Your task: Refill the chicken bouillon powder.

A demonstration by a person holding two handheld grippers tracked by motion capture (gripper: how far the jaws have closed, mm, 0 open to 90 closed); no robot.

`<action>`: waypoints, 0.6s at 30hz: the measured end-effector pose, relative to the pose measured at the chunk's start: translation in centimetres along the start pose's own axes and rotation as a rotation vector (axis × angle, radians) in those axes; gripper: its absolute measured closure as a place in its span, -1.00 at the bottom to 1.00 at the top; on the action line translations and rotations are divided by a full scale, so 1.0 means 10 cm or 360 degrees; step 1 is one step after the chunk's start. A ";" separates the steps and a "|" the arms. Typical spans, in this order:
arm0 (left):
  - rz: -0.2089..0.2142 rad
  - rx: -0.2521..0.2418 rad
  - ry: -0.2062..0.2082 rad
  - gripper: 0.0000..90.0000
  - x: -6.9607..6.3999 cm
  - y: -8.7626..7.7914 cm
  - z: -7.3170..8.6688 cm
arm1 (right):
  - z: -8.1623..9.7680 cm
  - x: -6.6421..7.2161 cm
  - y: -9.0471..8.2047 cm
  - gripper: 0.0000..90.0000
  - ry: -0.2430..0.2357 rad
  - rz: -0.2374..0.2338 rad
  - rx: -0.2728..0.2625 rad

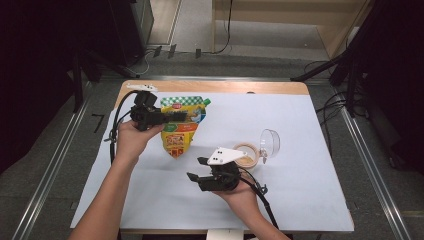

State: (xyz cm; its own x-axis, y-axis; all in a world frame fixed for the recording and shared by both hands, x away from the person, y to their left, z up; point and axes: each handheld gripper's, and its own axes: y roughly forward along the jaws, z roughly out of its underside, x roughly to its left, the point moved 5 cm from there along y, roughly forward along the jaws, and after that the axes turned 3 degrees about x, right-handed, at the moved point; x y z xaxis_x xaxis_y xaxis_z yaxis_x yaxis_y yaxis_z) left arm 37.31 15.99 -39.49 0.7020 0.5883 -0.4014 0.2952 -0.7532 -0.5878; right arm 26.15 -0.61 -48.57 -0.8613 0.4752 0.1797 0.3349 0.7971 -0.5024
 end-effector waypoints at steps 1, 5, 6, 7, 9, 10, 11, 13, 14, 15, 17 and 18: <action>-0.0003 0.0007 -0.0019 0.92 0.02 0.03 0.01 | 0.00 0.00 0.00 -0.08 0.0001 -0.0001 -0.0001; 0.0027 0.0032 -0.0049 0.92 0.13 0.11 0.10 | 0.00 -0.03 -0.03 -0.08 0.0013 0.0006 -0.0004; 0.0047 0.0021 -0.0052 0.92 0.13 0.10 0.10 | -0.01 -0.03 -0.04 -0.08 0.0016 0.0005 -0.0006; 0.0042 0.0017 -0.0049 0.92 0.14 0.09 0.11 | -0.01 -0.03 -0.04 -0.08 0.0015 0.0007 -0.0008; 0.0040 0.0026 -0.0033 0.91 0.13 0.07 0.11 | -0.03 -0.04 -0.06 -0.08 0.0012 0.0014 -0.0017; 0.0063 0.0033 -0.0028 0.89 0.13 0.05 0.12 | -0.03 -0.05 -0.07 -0.08 0.0007 0.0022 -0.0018; 0.0077 0.0035 -0.0030 0.86 0.12 0.04 0.12 | -0.04 -0.05 -0.08 -0.08 0.0010 0.0022 -0.0021; 0.0098 0.0037 -0.0035 0.81 0.11 0.02 0.12 | -0.05 -0.06 -0.09 -0.08 0.0017 0.0021 -0.0025; 0.0101 0.0045 -0.0035 0.77 0.10 0.02 0.12 | -0.06 -0.06 -0.10 -0.08 0.0015 0.0022 -0.0032; 0.0090 0.0044 -0.0026 0.72 0.10 0.01 0.12 | -0.06 -0.06 -0.11 -0.08 0.0019 0.0020 -0.0034; 0.0087 0.0055 -0.0020 0.65 0.11 -0.01 0.13 | -0.07 -0.07 -0.12 -0.08 0.0018 0.0023 -0.0032; 0.0080 0.0065 -0.0018 0.59 0.11 -0.02 0.14 | -0.08 -0.07 -0.12 -0.08 0.0025 0.0019 -0.0029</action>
State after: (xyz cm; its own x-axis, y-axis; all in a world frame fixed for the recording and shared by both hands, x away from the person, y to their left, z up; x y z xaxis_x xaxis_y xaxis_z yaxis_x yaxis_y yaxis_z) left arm 37.10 17.18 -40.77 0.7080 0.5533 -0.4387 0.2327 -0.7694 -0.5948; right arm 26.60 -1.58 -47.43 -0.8511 0.4905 0.1869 0.3525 0.7979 -0.4890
